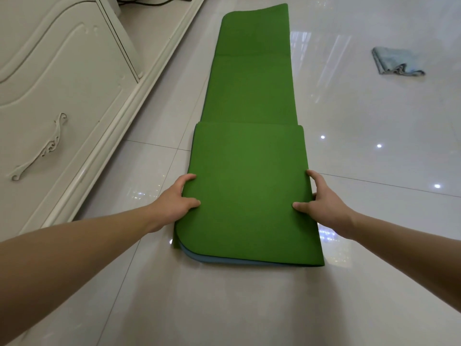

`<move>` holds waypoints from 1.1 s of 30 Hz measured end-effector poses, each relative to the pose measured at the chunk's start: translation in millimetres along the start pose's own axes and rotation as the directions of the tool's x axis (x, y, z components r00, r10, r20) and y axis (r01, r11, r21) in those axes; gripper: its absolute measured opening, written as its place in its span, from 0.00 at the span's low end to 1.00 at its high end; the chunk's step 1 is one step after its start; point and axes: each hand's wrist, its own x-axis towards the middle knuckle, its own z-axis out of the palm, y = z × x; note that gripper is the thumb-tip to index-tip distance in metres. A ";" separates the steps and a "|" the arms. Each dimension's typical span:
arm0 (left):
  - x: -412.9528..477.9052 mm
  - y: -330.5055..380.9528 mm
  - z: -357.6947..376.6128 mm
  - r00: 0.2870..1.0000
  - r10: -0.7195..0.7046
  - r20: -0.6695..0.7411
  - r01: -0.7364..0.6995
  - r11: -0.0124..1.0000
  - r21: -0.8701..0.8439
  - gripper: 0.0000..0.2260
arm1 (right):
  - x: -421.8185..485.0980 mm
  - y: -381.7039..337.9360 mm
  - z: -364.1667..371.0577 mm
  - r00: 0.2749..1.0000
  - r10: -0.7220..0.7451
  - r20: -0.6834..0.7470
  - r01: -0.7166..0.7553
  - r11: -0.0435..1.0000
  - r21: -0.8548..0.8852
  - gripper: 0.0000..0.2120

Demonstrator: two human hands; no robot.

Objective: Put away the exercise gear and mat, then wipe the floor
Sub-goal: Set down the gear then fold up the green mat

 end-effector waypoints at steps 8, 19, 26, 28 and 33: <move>-31.5 -19.3 4.8 0.996 -0.031 0.086 0.030 1.000 0.003 0.30 | -37.0 15.0 6.1 0.999 0.009 0.043 -0.006 0.998 -0.062 0.41; -84.3 -55.7 11.8 0.988 -0.053 0.143 0.053 0.999 0.007 0.31 | -88.6 44.8 25.2 0.995 0.069 0.078 -0.056 0.987 -0.152 0.42; -91.9 -63.6 12.4 0.990 -0.039 0.137 0.034 0.999 0.038 0.31 | -94.4 49.8 28.5 0.994 0.084 0.073 -0.072 0.985 -0.156 0.42; -91.1 -61.6 11.7 0.990 -0.028 0.141 0.020 0.998 0.060 0.32 | -94.3 46.3 28.8 0.995 0.079 0.065 -0.067 0.983 -0.170 0.41; -66.9 -49.6 -2.3 0.998 0.063 0.022 -0.066 0.986 0.153 0.35 | -78.1 21.7 20.1 0.998 -0.052 -0.030 0.045 0.979 -0.198 0.44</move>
